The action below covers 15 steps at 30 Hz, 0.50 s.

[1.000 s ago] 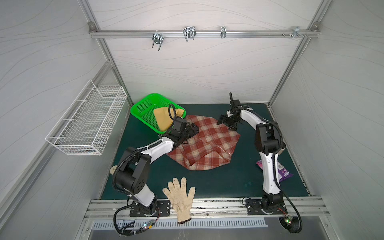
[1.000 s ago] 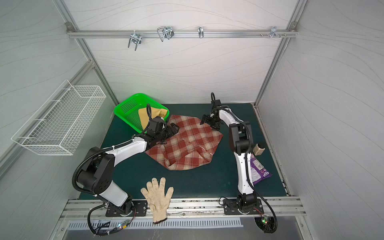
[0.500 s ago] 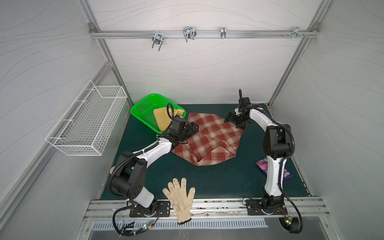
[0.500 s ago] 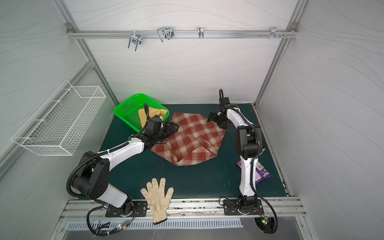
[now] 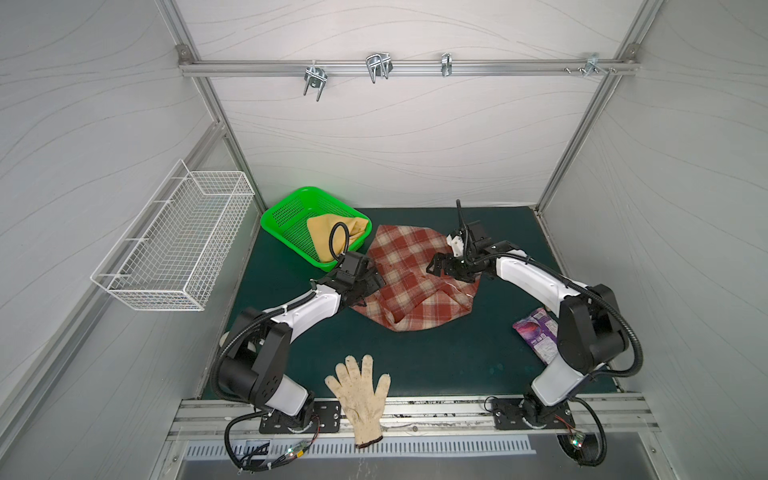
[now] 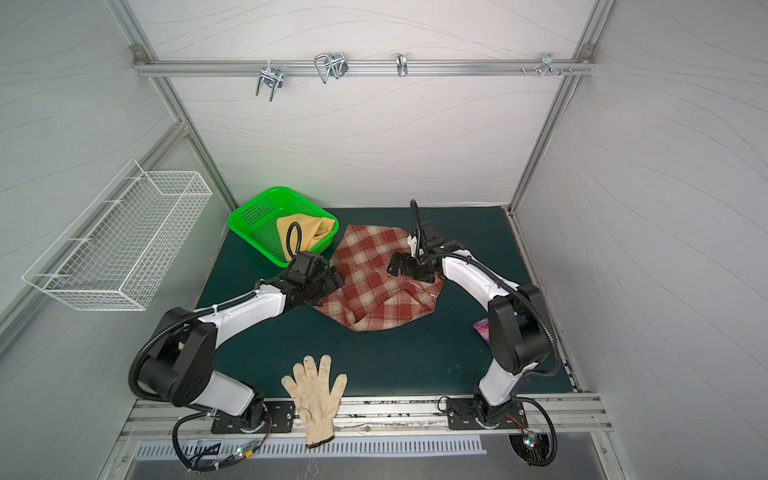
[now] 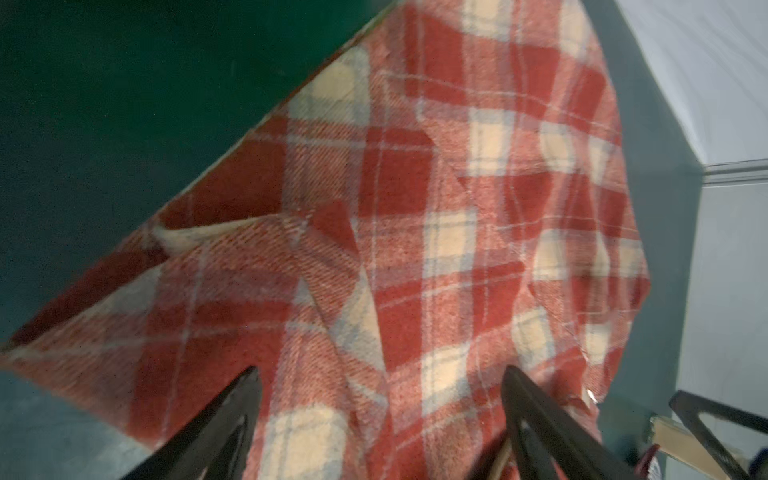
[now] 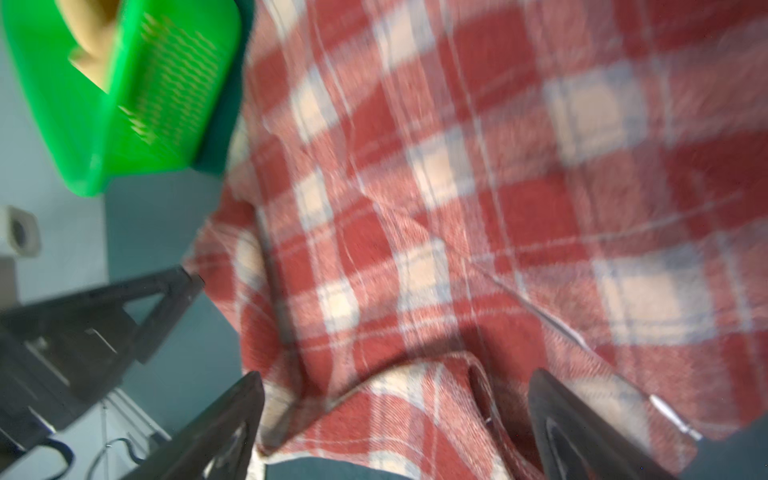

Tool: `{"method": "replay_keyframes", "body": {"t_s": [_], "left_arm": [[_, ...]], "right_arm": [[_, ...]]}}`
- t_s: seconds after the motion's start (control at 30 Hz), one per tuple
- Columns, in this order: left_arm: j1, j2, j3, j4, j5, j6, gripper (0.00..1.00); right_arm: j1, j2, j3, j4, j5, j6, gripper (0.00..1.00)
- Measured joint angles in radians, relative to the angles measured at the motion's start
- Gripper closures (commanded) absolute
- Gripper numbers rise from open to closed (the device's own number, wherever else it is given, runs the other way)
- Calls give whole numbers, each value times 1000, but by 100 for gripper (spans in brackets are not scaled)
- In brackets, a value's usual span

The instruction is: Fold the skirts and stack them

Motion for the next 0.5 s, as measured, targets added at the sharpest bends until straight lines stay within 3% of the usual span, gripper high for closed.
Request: {"method": "replay_keyframes", "body": {"t_s": [0.5], "left_arm": [[2,189,172,-79,-34,37,32]], "right_arm": [[42,-55,-137,66,43,-3,1]]}}
